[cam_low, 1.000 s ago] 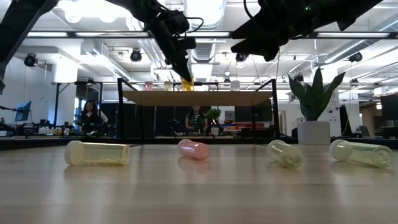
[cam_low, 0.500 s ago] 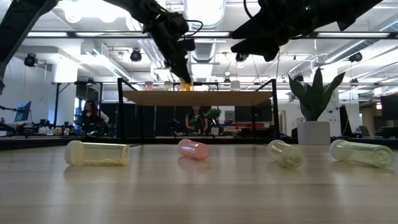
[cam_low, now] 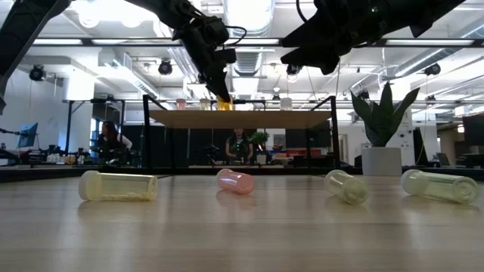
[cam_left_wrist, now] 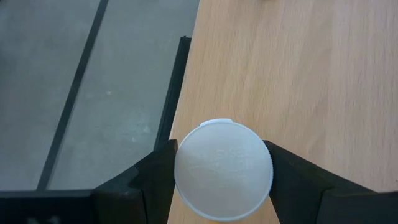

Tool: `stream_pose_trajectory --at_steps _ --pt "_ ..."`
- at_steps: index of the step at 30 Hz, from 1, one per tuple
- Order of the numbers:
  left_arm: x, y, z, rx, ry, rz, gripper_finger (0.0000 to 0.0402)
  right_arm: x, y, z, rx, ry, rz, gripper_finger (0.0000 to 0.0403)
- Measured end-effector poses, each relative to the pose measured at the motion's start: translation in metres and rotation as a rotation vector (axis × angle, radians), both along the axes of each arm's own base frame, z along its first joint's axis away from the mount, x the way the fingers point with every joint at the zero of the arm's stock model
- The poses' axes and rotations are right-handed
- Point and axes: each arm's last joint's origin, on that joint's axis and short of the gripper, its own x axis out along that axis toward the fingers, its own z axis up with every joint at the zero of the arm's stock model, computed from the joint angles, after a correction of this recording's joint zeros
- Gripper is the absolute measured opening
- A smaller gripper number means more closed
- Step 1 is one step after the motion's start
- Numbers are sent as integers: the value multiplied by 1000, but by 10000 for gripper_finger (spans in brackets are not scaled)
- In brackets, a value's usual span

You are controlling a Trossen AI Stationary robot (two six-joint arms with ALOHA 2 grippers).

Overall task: Pick and place medicine bottles onto shelf by color
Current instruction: Put the orange pill bottle on the shelf

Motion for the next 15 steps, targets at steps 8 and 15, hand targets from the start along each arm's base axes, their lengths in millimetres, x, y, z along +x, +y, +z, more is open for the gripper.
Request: stream_pose_trajectory --at_steps 8,15 --pt "0 0 -1 -3 1 1 197 0 0 0 0 0 0 249" --pt "0 0 -4 -18 2 10 211 0 0 0 0 0 0 249"
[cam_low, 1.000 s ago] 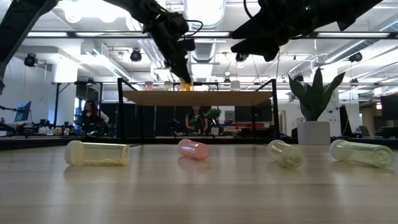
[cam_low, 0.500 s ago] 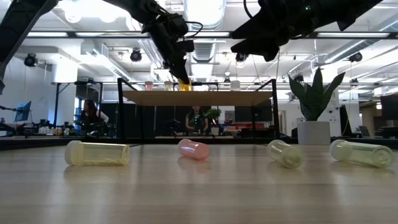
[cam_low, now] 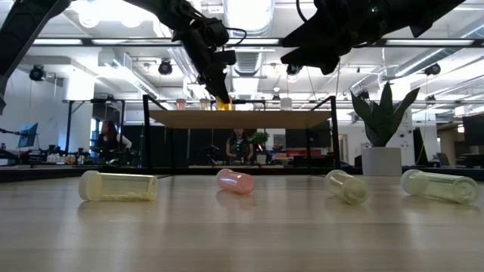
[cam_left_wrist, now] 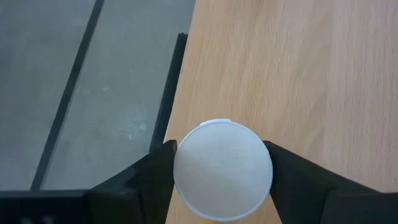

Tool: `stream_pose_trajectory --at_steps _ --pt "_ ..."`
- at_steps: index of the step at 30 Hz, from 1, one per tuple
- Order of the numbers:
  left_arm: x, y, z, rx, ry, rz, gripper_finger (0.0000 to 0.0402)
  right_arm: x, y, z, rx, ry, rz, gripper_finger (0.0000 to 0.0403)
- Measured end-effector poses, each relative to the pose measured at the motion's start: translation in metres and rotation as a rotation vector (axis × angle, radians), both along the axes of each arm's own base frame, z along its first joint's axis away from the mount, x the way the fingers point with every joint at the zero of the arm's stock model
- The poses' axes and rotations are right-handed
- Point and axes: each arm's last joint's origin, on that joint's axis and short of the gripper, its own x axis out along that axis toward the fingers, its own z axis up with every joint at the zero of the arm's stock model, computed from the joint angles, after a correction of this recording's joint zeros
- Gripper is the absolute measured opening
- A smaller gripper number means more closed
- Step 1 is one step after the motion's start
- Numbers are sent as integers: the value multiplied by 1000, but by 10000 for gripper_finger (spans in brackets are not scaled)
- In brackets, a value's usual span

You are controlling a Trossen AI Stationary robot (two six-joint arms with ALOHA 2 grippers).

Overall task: Pick and place medicine bottles onto shelf by color
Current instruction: Put the orange pill bottle on the shelf, then put the right yellow pill bottle on the shelf

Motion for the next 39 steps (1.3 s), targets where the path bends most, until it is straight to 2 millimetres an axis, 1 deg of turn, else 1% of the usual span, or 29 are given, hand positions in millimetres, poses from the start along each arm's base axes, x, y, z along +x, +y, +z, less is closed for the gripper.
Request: stream_pose_trajectory --at_steps 6,15,18,23,25,27,31,33,36,39 --pt "1 1 1 3 -15 7 240 0 0 0 0 0 0 249" --pt "2 1 14 34 -55 7 245 0 0 0 0 0 0 249" --pt "-1 -1 21 47 -66 10 245 0 0 0 0 0 0 249" --pt "-11 -10 39 81 -93 18 245 0 0 0 0 0 0 249" --pt "-16 -20 52 104 -120 7 245 0 0 0 0 1 0 249" --pt "-23 -34 69 132 -162 -11 245 0 0 0 -1 4 0 249" --pt "-44 -69 107 193 -271 -52 245 0 0 0 -1 4 0 249" --pt "-55 -85 119 202 -329 -71 245 0 0 0 -1 4 0 249" --pt "-73 -107 129 160 -408 -104 245 0 0 0 9 4 -3 249" --pt "-87 -126 122 77 -452 -152 245 0 1 -1 18 7 -2 249"
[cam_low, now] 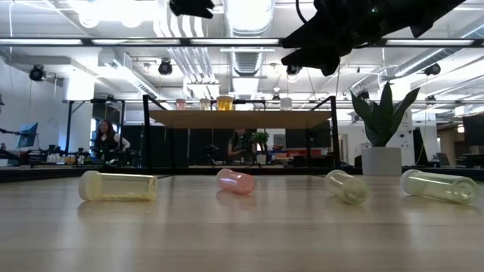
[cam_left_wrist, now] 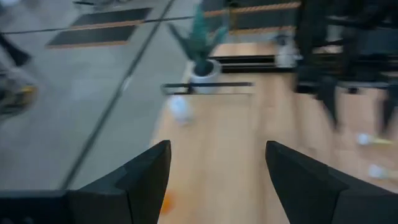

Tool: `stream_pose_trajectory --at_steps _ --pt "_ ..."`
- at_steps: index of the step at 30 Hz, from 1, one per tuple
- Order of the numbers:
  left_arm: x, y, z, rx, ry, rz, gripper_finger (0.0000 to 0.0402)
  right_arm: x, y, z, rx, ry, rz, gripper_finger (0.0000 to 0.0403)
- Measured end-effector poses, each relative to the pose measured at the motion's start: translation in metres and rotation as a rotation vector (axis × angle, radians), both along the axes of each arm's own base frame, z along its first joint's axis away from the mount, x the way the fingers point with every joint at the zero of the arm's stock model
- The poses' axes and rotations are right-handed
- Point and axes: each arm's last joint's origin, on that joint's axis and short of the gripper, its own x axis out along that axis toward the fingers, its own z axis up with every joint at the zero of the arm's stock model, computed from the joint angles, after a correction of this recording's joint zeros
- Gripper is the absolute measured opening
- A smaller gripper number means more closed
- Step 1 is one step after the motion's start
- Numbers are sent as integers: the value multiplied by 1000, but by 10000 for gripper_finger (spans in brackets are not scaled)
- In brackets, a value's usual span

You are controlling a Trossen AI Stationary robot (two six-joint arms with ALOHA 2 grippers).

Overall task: Pick and place medicine bottles onto shelf by color
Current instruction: Put the right yellow pill bottle on the shelf

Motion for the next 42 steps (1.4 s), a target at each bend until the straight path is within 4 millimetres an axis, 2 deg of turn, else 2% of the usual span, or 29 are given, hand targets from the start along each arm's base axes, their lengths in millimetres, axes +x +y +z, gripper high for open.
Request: stream_pose_trajectory --at_steps 4,10,17,20,24,28,38,42 --pt "-13 -23 -26 -54 -68 -73 245 0 7 0 -1 2 25 249" --pt "-29 -59 -76 -79 -415 -175 245 -2 21 -1 -12 12 83 249" --pt "-46 -76 -152 -77 -697 -246 245 -9 26 -18 61 77 78 249" --pt "-51 -77 -171 -71 -795 -251 245 -10 26 -24 78 96 47 249" --pt "-52 -79 -183 -90 -851 -270 245 -11 34 -23 23 93 -26 249" --pt "-46 -78 -189 -110 -825 -267 245 -10 39 -18 5 113 -15 249" --pt "-27 -75 -186 -148 -795 -274 245 -20 31 -22 123 441 -158 249" --pt "-26 -80 -189 -178 -775 -348 245 -26 32 -22 217 550 -189 249"
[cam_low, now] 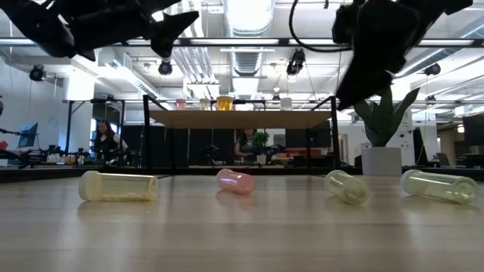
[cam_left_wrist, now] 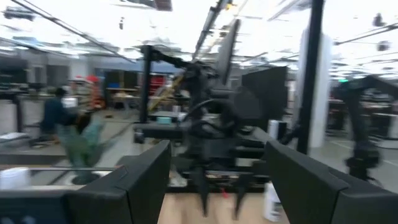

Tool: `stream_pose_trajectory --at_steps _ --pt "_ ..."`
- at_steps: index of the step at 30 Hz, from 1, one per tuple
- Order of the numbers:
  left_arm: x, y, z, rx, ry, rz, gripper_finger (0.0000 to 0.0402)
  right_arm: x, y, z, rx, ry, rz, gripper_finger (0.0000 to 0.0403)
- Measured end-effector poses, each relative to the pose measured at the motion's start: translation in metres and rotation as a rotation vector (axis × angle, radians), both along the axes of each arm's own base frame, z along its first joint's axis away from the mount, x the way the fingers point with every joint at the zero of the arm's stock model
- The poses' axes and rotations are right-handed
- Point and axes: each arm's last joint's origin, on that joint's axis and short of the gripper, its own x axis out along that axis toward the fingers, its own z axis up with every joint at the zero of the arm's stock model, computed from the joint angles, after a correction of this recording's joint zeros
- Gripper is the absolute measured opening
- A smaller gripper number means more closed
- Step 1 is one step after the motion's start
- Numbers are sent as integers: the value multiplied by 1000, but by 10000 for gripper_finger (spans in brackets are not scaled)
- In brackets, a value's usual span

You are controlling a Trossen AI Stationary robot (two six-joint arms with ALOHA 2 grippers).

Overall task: Pick and place medicine bottles onto shelf by color
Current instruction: Put the right yellow pill bottle on the shelf

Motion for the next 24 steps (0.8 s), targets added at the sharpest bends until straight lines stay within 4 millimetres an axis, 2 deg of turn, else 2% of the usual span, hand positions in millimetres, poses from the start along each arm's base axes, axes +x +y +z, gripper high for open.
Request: stream_pose_trajectory --at_steps 6,11,16,24 --pt "-11 -4 8 -8 -3 -31 245 -12 9 9 82 119 -73 249" --pt "-18 -6 12 -11 1 -30 245 -21 14 6 206 199 -242 249" --pt "-14 -5 9 -14 17 -19 245 -27 21 -2 352 255 -336 249" --pt "0 -2 5 -41 60 -13 245 -27 23 -4 369 244 -399 249"
